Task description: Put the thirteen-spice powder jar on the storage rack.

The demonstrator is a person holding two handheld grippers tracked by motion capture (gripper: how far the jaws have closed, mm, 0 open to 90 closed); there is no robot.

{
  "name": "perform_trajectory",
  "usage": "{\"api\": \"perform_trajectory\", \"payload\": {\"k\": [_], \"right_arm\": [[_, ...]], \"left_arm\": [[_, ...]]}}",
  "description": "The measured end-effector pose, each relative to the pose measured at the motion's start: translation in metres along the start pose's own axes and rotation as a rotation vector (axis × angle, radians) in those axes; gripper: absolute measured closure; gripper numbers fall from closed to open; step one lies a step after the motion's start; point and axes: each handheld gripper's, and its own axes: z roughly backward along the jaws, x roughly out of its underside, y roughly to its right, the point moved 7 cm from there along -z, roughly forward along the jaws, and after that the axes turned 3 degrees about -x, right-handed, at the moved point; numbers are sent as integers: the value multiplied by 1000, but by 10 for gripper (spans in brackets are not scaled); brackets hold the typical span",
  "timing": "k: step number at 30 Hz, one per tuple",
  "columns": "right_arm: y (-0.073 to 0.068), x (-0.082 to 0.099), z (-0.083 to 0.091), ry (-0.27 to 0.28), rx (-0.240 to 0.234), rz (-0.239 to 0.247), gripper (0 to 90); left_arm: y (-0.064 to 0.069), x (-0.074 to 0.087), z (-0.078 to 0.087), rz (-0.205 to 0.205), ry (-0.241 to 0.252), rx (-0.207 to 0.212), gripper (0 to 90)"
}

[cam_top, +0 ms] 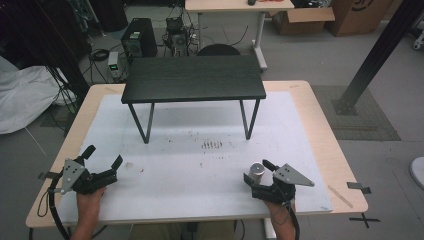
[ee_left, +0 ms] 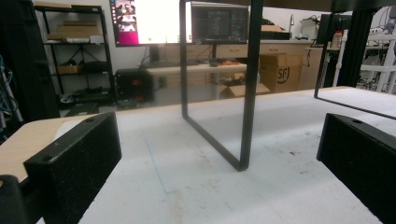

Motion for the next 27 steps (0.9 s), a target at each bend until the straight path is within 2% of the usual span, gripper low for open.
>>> {"api": "perform_trajectory", "payload": {"k": [8,12,16,27], "right_arm": [[-1,0,0,-7,-8,10,327],[-1,0,-1,-14,-14,1,377],[1,1,1,-10,-2,-6,467],[1,-3,2,10,-11,0,480]], "left_arm": [[0,0,0,0,0,0,2],[0,0,0,1,1,0,2],[0,0,0,1,1,0,3],[0,0,0,-1,-1,1,2]]}}
